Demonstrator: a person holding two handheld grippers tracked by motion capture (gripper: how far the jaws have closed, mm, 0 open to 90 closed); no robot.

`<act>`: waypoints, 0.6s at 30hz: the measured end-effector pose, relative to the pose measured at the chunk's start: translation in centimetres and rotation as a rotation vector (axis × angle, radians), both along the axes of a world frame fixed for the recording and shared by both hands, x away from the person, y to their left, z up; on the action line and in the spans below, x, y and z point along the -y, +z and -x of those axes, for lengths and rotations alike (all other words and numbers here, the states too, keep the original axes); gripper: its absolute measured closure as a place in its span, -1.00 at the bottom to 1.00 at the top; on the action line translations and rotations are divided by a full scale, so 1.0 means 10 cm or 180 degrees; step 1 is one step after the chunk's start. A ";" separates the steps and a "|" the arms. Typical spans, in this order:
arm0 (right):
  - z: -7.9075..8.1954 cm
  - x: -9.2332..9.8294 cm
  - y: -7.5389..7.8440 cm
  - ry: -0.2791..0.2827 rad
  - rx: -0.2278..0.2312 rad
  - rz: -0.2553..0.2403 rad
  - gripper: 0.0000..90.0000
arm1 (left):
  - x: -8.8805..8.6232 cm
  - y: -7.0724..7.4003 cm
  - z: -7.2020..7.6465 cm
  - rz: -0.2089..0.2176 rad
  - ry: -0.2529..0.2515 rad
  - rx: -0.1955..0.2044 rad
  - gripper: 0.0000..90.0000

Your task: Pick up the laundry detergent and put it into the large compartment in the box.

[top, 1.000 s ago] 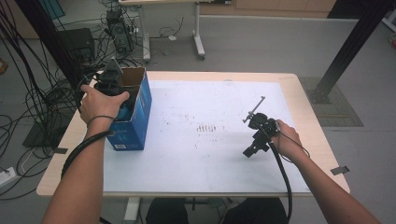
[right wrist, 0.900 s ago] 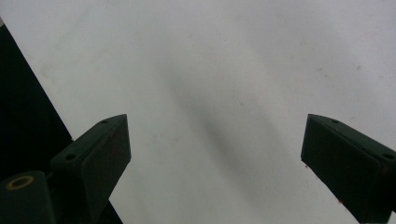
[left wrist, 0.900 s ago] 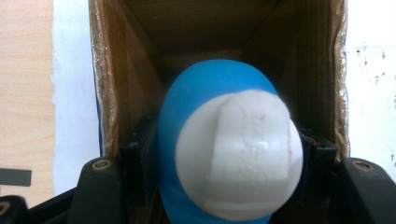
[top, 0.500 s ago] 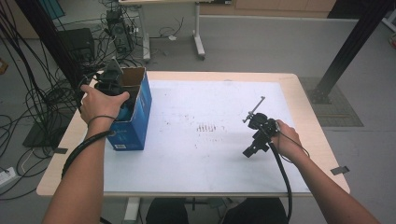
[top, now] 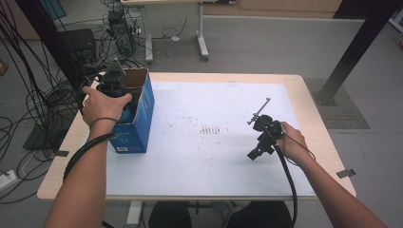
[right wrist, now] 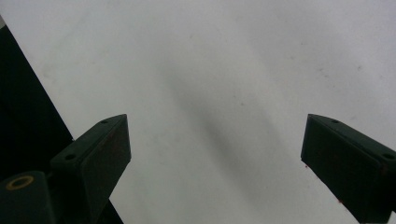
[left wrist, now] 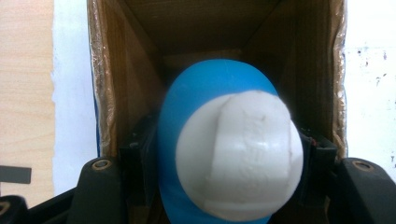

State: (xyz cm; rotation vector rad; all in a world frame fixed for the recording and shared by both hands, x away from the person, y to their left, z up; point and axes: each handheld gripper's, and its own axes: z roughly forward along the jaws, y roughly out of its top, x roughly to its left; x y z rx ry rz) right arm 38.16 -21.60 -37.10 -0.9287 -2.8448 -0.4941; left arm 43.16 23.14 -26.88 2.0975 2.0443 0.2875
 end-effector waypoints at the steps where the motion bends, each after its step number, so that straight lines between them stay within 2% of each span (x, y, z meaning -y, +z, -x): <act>1: 0.00 0.00 0.00 -0.0006 -0.0008 -0.0001 -0.82 | 0.00 0.00 0.00 0.0005 -0.0001 -0.0001 -0.16; 18: 0.01 0.03 0.01 -0.0024 0.0001 -0.0018 -0.82 | 0.02 0.00 0.01 -0.0008 0.0028 0.0013 -0.16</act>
